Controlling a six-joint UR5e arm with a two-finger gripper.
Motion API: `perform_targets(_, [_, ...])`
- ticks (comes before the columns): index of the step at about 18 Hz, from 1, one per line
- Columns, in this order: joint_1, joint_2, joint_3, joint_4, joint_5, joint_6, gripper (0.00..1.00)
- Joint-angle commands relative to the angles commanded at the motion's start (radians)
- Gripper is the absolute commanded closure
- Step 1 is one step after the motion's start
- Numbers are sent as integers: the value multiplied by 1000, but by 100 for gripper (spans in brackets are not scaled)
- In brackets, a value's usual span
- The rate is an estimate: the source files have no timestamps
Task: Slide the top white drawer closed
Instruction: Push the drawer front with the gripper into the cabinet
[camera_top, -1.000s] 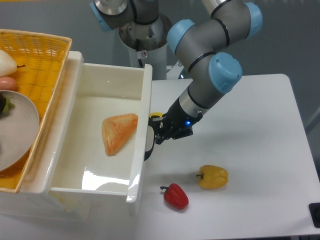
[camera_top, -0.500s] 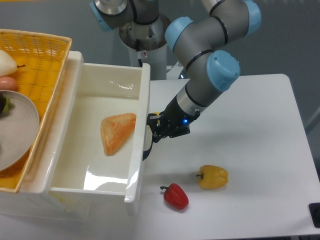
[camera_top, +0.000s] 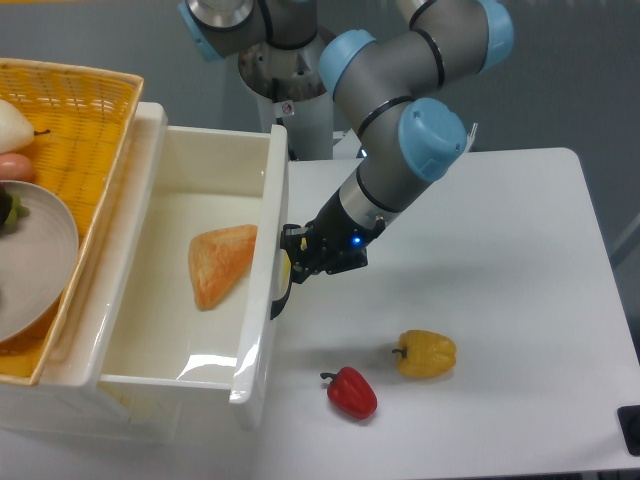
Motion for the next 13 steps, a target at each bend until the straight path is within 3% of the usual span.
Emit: perform_targets(13, [-61,0,0,6,3,-18,93])
